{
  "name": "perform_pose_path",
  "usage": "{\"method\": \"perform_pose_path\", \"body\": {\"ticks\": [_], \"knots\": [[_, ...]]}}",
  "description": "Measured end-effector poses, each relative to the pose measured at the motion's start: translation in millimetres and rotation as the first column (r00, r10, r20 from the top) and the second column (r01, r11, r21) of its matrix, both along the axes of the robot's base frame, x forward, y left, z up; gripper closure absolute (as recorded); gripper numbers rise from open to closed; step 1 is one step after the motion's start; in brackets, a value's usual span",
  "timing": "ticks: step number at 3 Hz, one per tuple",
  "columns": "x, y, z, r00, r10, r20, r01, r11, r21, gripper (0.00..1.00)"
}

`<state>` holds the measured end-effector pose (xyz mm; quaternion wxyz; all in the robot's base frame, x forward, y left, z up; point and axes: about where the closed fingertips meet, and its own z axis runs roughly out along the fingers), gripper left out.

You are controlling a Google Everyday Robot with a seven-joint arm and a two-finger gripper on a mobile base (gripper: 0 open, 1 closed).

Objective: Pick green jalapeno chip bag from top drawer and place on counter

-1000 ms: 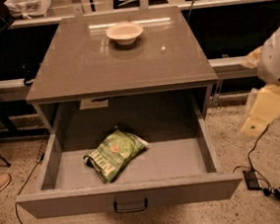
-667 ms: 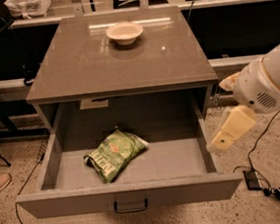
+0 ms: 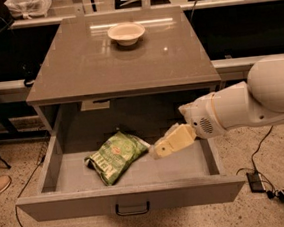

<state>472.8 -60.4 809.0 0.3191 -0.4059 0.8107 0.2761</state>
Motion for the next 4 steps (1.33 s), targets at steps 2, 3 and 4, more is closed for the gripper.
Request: {"method": "perform_pose_path", "body": {"ticks": [2, 3, 4], "knots": [[4.3, 6.8, 1.5, 0.9999, -0.008, 0.012, 0.008, 1.000, 0.015, 0.00], [15.6, 27.0, -21.4, 0.9996, 0.008, 0.027, -0.010, 0.999, 0.039, 0.00], [33.6, 64.6, -59.2, 0.9987, 0.022, 0.046, -0.025, 0.997, 0.075, 0.00]]}}
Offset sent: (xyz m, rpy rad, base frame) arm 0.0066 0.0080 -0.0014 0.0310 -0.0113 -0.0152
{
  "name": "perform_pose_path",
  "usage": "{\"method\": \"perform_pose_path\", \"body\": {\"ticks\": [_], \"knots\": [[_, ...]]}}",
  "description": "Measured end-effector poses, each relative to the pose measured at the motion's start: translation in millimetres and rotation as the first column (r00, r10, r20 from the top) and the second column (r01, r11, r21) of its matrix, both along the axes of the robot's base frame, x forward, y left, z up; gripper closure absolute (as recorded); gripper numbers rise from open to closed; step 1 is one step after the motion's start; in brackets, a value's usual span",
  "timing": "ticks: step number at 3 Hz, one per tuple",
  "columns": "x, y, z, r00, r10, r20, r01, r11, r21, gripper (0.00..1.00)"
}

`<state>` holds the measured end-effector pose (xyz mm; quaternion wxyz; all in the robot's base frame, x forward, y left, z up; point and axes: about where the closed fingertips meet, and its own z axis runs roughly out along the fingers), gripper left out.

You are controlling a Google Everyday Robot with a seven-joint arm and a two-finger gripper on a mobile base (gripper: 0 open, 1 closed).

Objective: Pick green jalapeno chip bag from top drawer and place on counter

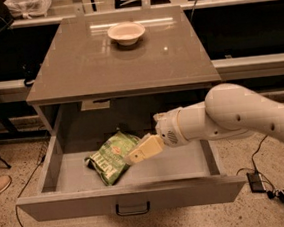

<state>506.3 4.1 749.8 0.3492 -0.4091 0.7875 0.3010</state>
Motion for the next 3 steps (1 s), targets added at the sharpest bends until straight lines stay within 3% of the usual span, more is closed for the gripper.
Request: {"method": "perform_pose_path", "body": {"ticks": [1, 3], "knots": [[18.9, 28.1, -37.0, 0.9996, -0.026, 0.012, 0.025, 1.000, 0.011, 0.00], [62.2, 31.6, -89.6, 0.9903, -0.128, 0.054, 0.130, 0.990, -0.046, 0.00]]}}
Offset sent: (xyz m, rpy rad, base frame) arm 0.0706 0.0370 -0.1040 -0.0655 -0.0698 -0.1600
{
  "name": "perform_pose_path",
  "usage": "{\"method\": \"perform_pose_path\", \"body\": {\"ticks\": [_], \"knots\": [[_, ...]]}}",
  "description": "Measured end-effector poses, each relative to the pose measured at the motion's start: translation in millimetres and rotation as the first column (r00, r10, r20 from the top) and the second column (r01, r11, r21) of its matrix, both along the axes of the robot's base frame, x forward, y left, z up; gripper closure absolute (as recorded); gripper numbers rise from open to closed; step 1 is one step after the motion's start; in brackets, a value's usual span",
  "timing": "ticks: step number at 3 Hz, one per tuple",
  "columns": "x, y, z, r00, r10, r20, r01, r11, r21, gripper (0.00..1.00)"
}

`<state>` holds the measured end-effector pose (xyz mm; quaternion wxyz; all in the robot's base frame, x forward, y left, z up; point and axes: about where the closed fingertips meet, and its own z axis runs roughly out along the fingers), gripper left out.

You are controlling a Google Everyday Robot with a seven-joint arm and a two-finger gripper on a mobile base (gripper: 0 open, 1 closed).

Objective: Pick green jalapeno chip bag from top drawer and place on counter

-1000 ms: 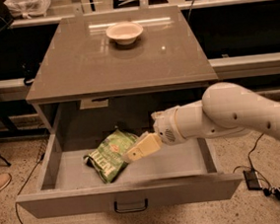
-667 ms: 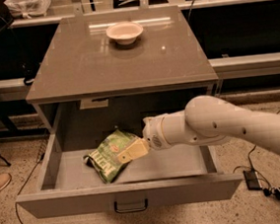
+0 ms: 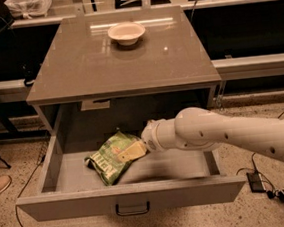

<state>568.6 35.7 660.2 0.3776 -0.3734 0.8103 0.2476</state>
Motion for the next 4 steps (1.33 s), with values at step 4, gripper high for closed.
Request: {"method": "perform_pose_path", "body": {"ticks": [4], "knots": [[6.4, 9.1, -52.6, 0.9984, -0.005, -0.057, 0.002, 0.998, -0.058, 0.25]]}}
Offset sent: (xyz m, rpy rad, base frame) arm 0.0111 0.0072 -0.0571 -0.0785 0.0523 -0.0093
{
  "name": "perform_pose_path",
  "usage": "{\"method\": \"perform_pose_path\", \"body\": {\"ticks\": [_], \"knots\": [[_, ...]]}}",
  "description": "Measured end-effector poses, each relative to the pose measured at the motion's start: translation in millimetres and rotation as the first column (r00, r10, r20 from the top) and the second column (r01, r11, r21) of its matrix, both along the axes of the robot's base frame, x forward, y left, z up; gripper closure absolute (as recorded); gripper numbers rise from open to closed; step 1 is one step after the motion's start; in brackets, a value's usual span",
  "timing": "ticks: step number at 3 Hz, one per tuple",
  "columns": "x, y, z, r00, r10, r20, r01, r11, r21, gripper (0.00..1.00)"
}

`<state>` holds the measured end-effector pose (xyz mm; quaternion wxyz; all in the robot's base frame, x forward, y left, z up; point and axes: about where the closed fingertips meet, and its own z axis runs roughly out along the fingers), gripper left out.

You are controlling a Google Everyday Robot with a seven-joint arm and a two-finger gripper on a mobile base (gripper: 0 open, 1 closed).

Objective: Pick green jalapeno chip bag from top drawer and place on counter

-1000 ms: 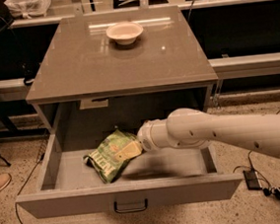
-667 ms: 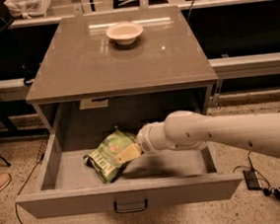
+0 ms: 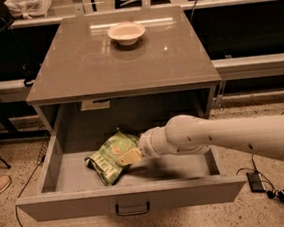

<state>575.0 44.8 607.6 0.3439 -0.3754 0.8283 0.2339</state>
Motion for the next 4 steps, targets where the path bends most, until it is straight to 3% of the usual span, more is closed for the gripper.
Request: {"method": "perform_pose_path", "body": {"ticks": [2, 3, 4], "knots": [[-1.4, 2.6, 6.8, 1.0000, -0.002, 0.006, 0.002, 1.000, 0.009, 0.72], [-6.5, -4.4, 47.1, 0.9984, 0.010, 0.055, -0.015, 0.996, 0.087, 1.00], [-27.7, -11.5, 99.0, 0.9903, 0.052, 0.129, -0.073, 0.983, 0.167, 1.00]]}}
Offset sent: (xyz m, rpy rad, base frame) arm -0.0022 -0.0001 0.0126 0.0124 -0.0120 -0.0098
